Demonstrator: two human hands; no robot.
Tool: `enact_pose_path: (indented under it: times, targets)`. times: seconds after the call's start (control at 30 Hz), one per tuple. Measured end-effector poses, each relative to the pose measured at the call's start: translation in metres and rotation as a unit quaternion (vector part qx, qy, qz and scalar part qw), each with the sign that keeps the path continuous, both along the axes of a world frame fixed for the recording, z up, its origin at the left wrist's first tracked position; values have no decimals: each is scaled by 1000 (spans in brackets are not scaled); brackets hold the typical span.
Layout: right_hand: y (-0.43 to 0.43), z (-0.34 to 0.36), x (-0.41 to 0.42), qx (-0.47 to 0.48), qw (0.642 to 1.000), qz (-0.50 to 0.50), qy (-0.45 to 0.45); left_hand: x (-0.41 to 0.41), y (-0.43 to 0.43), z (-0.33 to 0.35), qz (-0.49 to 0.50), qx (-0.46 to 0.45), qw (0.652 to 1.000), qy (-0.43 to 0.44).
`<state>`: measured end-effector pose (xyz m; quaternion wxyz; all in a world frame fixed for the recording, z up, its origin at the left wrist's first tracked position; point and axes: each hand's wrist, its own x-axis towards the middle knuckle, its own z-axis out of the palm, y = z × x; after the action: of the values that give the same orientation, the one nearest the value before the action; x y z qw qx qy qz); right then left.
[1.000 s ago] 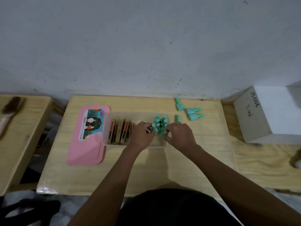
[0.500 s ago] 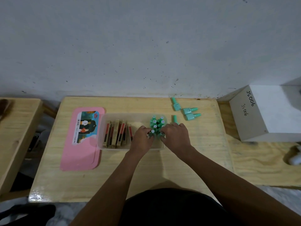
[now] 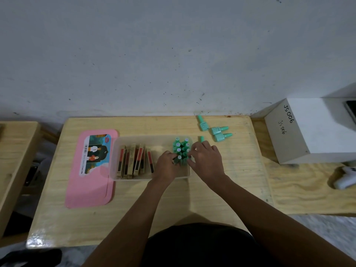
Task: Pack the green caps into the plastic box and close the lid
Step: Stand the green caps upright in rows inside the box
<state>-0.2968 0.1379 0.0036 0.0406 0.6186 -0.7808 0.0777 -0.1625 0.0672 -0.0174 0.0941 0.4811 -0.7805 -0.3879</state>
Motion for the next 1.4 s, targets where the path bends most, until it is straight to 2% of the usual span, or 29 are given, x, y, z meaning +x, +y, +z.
enact_pose_path:
  times: [0.43,0.57,0.7,0.8,0.9,1.0,1.1,1.23,1.4]
  targets:
    - [9,3,-6,-22,997,-16,-76,0,4,-4,5,-11,1000,-1]
    - [20,7,-21,-60,986,-76,-135,2,4,0,31,-1,999,-12]
    - [38,4,-55,-16,946,-223,-235,9,-3,17,31,10,998,-47]
    - [51,-6,-87,34,911,-284,-296,6,-13,47,12,-18,997,-75]
    - [56,-16,-115,54,877,-312,-363,-20,-20,78,14,-26,999,-31]
    - [51,-22,-138,80,856,-311,-405,-67,-18,91,-5,11,999,36]
    - [39,-23,-152,112,872,-280,-386,-116,-14,73,-9,55,998,35]
    - [18,-22,-166,145,921,-207,-297,-156,-14,30,52,118,986,-107]
    - [0,-32,-180,186,945,-143,-227,-172,-13,5,110,95,972,-184]
